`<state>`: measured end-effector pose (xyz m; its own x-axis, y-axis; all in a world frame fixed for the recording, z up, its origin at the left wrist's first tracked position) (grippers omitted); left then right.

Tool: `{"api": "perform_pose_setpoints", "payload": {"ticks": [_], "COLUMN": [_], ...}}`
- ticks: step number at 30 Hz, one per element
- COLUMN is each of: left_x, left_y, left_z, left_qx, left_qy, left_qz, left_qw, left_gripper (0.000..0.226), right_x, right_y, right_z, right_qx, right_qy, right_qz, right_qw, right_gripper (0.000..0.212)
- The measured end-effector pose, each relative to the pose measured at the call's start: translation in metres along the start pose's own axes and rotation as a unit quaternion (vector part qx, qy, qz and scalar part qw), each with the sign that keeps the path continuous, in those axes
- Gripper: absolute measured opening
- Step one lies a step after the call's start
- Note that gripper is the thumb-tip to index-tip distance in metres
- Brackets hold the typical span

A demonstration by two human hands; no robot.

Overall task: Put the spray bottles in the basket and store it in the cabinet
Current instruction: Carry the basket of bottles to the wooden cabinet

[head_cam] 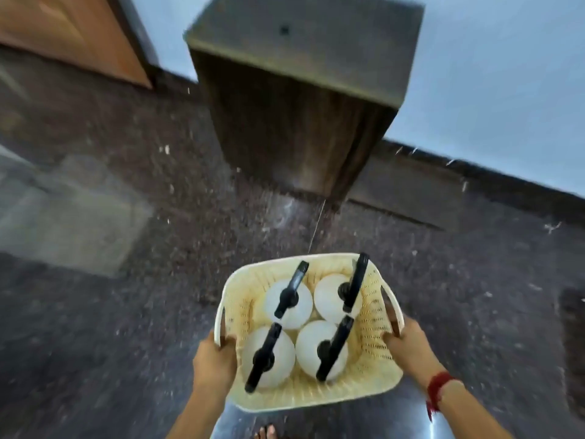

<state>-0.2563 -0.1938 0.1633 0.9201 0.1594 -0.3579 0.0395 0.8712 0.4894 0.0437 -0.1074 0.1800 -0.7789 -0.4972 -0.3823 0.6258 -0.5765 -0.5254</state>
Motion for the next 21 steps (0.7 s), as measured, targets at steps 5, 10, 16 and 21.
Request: {"api": "perform_pose_setpoints", "payload": {"ticks": [5, 10, 16, 21], "left_x": [-0.031, -0.067, -0.095, -0.111], "left_y": [0.097, 0.182, 0.241, 0.256], "left_z": [0.078, 0.164, 0.250, 0.316], "left_qx": [0.047, 0.095, 0.167, 0.189], "left_qy": [-0.009, -0.035, -0.045, -0.046], "left_qz": [-0.029, -0.049, -0.074, -0.111], "left_qw": [0.998, 0.994, 0.982, 0.975], "left_gripper": [0.017, 0.019, 0.023, 0.033], "right_x": [-0.063, -0.114, -0.155, -0.173], "right_y": [-0.074, -0.133, -0.176, -0.181], "right_z": [0.082, 0.168, 0.255, 0.324], "right_qx": [-0.017, -0.049, -0.083, -0.073], "right_qy": [0.017, 0.030, 0.060, 0.072], "right_qz": [-0.008, -0.052, -0.088, -0.114], "right_qw": [1.000, 0.997, 0.991, 0.988], "right_gripper": [0.034, 0.044, 0.050, 0.047]}}
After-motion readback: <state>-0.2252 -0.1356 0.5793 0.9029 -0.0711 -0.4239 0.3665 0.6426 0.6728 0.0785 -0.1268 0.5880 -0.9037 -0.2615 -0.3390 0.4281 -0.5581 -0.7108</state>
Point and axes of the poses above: each hand's wrist, its own z-axis away from the middle knuckle, its own x-axis out of the palm, y = z × x, the point moved 2 cm from there along -z, towards the middle knuckle, and after that the axes turned 13 degrees about -y, right-handed, at the moved point
